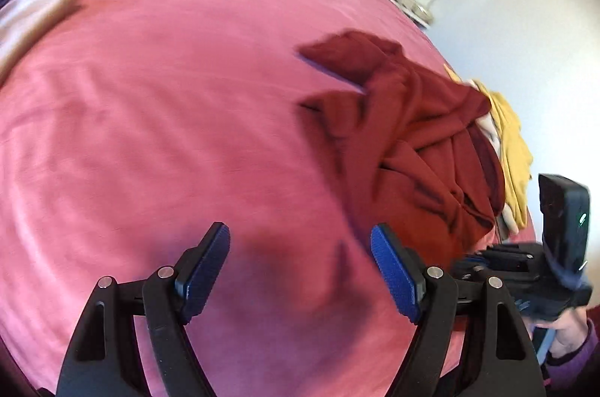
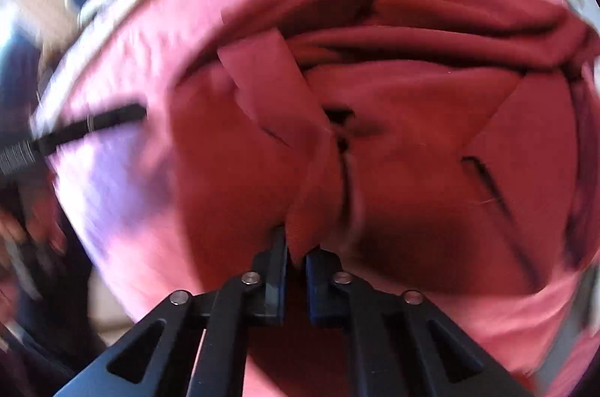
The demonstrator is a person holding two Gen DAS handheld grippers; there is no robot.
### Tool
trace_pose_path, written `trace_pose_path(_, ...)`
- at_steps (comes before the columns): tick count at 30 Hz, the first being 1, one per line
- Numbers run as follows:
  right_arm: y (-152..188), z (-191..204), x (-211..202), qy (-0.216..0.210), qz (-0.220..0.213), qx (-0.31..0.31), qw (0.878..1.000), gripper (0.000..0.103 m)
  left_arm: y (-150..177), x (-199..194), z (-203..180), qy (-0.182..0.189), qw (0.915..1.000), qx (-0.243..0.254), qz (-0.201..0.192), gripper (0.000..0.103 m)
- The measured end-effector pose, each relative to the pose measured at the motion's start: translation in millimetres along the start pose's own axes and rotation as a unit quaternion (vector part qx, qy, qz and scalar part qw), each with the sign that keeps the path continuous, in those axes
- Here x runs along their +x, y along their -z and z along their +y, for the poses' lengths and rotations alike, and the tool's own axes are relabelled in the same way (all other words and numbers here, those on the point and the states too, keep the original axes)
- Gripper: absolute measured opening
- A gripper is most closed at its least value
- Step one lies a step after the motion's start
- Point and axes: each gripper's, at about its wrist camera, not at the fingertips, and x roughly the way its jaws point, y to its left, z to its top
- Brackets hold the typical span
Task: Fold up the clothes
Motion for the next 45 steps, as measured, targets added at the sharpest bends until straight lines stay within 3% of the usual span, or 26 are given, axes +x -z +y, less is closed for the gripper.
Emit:
trace_pose_path(3,-14,29,-9,-0.129,-0.033,0.05,0.99,0.006,8,-31,32,-0.015,0.999,-0.034,-0.024,0.079)
trace_pose_path(5,-30,55,-7,-0.172,-0.041,0.051,0.983,0.006,16,-55,59,-0.025,0.9968,-0.062,-0.044,0.079)
trace_pose_path(9,-83,123,3,-0.2,-0.051,0.002,0.978,0.006,25,-95,104,-0.049,0.9884,-0.12,-0.079,0.079)
trace_pose_path(11,-113,166,8,-0.227,-0.053,-0.036,0.972,0.006,31,-119,132,-0.071,0.9802,-0.155,-0.102,0.079)
trace_pose_path(14,-149,242,23,-0.223,-0.052,-0.111,0.967,0.006,41,-144,164,-0.094,0.9654,-0.206,-0.13,0.079)
trace_pose_path(17,-160,302,52,-0.233,-0.039,-0.14,0.962,0.008,50,-163,194,-0.119,0.9481,-0.256,-0.146,0.079)
trace_pose_path(19,-158,321,82,-0.245,-0.015,-0.135,0.96,0.031,56,-169,204,-0.126,0.9398,-0.279,-0.152,0.079)
trace_pose_path(22,-146,339,111,-0.24,0.043,-0.106,0.964,0.032,62,-172,211,-0.131,0.9304,-0.304,-0.158,0.079)
trace_pose_path(25,-128,307,98,-0.262,0.033,-0.068,0.962,0.033,62,-168,202,-0.147,0.9304,-0.296,-0.159,0.079)
trace_pose_path(27,-110,272,70,-0.256,0.0,-0.065,0.964,0.035,58,-157,187,-0.146,0.9369,-0.275,-0.158,0.079)
trace_pose_path(30,-70,195,32,-0.208,-0.05,-0.045,0.976,0.037,44,-133,156,-0.115,0.955,-0.237,-0.136,0.079)
trace_pose_path(32,-45,140,13,-0.17,-0.071,-0.013,0.983,0.037,32,-105,119,-0.076,0.972,-0.194,-0.109,0.079)
trace_pose_path(34,-18,62,-7,-0.115,-0.089,0.074,0.987,0.037,19,-73,78,-0.038,0.9868,-0.14,-0.071,0.079)
trace_pose_path(36,8,-15,-27,-0.085,-0.11,0.18,0.974,0.038,11,-45,43,-0.003,0.9945,-0.096,-0.043,0.079)
trace_pose_path(38,32,-86,-45,-0.055,-0.128,0.274,0.952,0.039,2,-13,3,0.032,0.9977,-0.06,-0.004,0.079)
trace_pose_path(40,46,-135,-60,-0.012,-0.135,0.323,0.937,0.041,-4,15,-26,0.051,0.997,-0.048,0.034,0.079)
trace_pose_path(45,39,-186,-79,0.073,-0.143,0.285,0.945,0.041,-15,59,-70,0.047,0.9959,-0.022,0.073,0.083)
